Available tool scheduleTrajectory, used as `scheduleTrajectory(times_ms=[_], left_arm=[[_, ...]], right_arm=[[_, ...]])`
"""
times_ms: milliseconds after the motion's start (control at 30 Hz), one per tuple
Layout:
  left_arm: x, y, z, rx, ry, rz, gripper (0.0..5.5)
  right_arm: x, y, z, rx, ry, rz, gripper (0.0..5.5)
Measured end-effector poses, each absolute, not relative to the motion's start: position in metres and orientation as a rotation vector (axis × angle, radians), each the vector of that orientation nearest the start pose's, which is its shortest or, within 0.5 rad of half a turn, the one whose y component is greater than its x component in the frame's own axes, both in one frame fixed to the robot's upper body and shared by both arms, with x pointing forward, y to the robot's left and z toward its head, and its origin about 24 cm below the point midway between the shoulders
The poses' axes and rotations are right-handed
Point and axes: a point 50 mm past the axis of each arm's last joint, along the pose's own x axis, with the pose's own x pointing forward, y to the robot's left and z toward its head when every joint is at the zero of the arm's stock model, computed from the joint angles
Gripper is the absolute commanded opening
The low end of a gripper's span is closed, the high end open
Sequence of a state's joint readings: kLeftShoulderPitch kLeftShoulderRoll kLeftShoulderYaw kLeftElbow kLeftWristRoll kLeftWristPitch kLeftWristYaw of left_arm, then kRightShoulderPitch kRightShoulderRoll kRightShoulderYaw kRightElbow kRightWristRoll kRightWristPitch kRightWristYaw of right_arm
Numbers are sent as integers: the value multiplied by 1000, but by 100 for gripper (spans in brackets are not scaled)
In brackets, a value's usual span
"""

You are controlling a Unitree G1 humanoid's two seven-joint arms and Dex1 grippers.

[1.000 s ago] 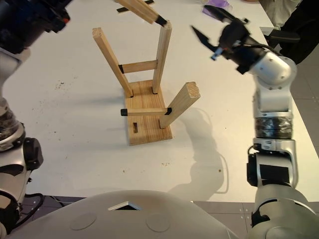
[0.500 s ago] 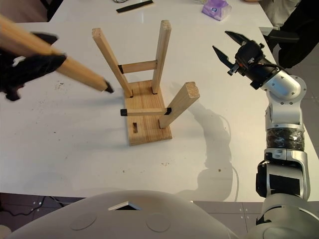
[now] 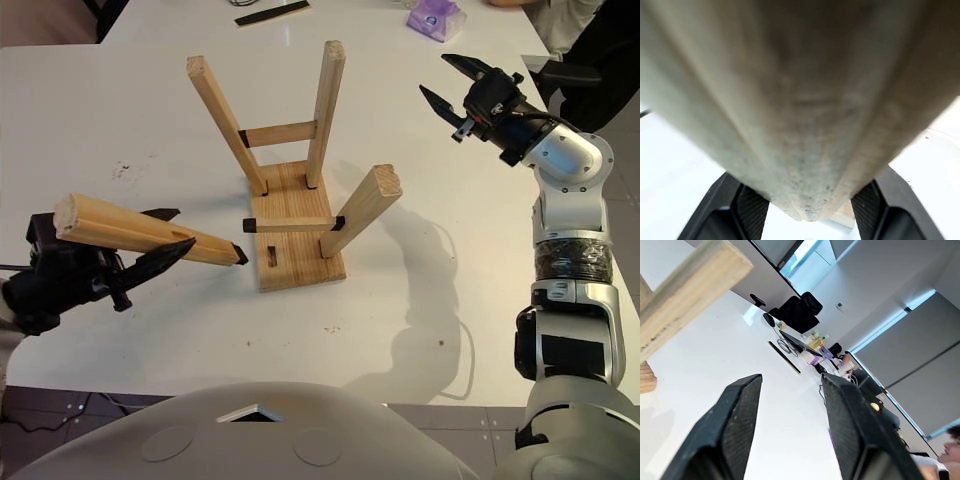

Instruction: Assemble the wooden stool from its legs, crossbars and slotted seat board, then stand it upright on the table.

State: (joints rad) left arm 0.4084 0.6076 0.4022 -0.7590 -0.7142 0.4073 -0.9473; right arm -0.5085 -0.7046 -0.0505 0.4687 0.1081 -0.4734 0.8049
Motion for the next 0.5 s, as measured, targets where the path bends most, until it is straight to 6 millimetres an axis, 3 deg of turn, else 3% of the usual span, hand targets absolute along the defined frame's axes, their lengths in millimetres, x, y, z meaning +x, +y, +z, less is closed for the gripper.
scheduleTrajectory(times_ms=[100, 267, 500], left_arm=[[152, 199, 138, 26, 3, -1035, 204], [156, 196, 141, -5, -41, -1085, 204], [152, 196, 133, 75, -46, -1090, 204]], right_arm=[[318, -250, 169, -743, -321, 670, 217], [321, -244, 174, -741, -361, 688, 217], [320, -247, 176, -727, -371, 682, 217]])
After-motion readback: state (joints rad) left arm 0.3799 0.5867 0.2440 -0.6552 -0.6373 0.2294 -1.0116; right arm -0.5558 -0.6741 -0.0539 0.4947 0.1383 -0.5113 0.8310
